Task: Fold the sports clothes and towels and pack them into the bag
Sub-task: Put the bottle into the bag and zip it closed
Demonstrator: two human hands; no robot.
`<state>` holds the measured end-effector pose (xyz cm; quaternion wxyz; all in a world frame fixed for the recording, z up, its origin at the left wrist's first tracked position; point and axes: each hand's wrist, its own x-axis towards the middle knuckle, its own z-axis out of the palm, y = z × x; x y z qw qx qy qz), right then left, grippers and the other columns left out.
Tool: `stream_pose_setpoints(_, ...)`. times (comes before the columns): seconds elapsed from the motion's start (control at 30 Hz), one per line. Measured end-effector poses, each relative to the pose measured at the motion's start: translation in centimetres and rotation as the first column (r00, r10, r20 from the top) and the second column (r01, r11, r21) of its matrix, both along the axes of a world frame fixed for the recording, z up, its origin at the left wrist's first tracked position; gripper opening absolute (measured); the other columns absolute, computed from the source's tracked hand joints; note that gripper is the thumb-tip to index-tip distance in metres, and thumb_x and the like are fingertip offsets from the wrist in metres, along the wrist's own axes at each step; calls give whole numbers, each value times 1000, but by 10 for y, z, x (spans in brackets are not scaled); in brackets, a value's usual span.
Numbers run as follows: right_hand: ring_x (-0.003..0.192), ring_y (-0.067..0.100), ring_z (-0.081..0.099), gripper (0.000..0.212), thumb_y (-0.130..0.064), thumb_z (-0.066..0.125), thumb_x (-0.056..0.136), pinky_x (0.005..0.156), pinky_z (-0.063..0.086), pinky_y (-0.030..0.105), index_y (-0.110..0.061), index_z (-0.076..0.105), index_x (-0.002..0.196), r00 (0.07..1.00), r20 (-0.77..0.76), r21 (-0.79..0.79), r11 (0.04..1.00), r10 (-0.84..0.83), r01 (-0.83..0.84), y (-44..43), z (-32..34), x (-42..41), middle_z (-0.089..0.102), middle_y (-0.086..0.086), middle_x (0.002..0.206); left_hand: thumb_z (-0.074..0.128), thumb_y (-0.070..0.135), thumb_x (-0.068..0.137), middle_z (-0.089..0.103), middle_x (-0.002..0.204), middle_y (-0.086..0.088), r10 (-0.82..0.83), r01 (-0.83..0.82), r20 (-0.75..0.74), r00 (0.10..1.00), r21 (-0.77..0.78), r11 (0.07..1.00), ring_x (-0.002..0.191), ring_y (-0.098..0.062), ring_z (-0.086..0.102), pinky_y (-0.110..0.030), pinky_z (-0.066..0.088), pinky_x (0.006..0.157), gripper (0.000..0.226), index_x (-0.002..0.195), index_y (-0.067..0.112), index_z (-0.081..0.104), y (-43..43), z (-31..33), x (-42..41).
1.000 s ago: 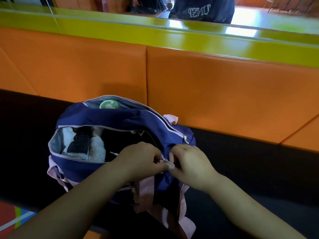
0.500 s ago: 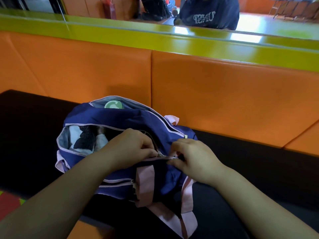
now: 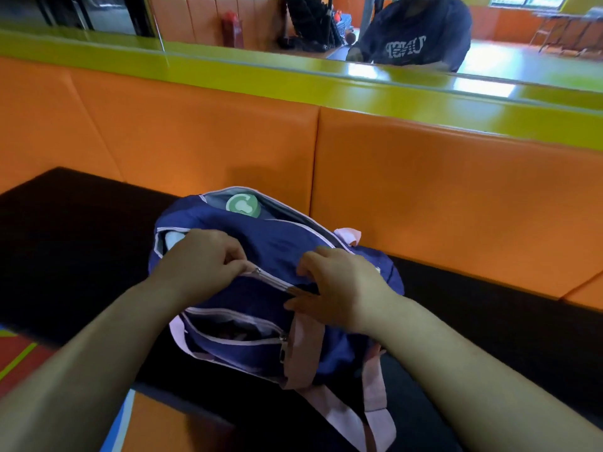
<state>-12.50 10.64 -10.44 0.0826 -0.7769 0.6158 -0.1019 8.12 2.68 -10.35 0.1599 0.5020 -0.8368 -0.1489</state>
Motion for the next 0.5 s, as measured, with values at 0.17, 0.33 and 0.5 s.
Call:
stream_pose_setpoints(0.17, 105, 31, 54, 32, -34, 59, 91, 67, 36, 33, -12, 53, 113, 994, -104, 13, 1000, 26, -25, -33, -16, 45, 54, 8, 117, 70, 36, 81, 70, 78, 8, 4, -4, -24, 1000, 6, 1000, 78, -9, 61, -31, 48, 77, 11, 79, 25, 74, -7, -6, 12)
stream_pose_setpoints(0.33, 96, 31, 56, 15, -28, 64, 86, 71, 44, 34, -17, 56, 93, 997, -72, 107, 994, -23, 31, -27, -20, 28, 60, 7, 102, 69, 30, 81, 69, 75, 14, 174, -173, -44, 984, 19, 985, 76, -7, 62, -28, 45, 72, 17, 65, 37, 67, -26, -9, 61)
stream_pose_setpoints(0.5, 96, 29, 56, 21, -38, 58, 89, 66, 39, 31, -19, 53, 95, 989, -147, 85, 996, -18, 31, -38, -13, 50, 60, 4, 106, 67, 24, 82, 69, 78, 15, 195, -193, -101, 976, 22, 981, 78, -3, 62, -22, 43, 71, 13, 76, 33, 74, -33, -12, 82)
